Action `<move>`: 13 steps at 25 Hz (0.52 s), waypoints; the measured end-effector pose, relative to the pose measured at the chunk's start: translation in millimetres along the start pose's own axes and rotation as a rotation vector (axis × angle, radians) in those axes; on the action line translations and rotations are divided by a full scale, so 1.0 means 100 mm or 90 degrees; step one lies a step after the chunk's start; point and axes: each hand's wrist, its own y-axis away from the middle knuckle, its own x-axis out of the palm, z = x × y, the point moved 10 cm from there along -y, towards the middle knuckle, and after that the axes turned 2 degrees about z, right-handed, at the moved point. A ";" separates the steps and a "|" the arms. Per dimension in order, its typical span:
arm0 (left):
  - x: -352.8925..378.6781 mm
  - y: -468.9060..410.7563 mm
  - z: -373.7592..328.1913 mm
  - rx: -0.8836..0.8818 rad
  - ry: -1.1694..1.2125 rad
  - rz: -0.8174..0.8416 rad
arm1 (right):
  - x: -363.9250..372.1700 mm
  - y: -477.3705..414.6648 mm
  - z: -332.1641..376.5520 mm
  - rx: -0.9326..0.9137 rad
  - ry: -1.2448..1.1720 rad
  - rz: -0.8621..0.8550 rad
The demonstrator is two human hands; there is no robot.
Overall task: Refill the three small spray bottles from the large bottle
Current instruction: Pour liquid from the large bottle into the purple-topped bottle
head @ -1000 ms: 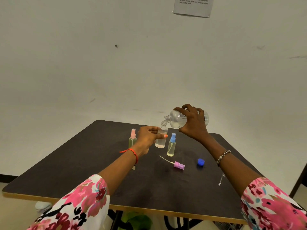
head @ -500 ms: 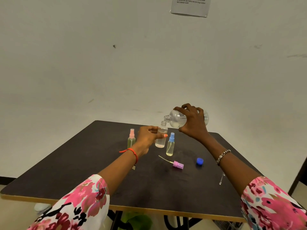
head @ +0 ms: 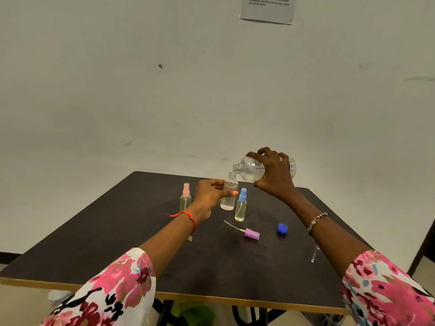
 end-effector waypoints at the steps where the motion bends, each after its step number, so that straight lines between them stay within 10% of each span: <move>1: 0.00 0.00 0.00 0.000 0.001 0.000 | 0.00 0.00 0.00 -0.002 -0.002 -0.001; 13: 0.01 0.00 -0.01 -0.002 -0.004 -0.003 | 0.03 -0.02 -0.03 0.003 -0.002 0.001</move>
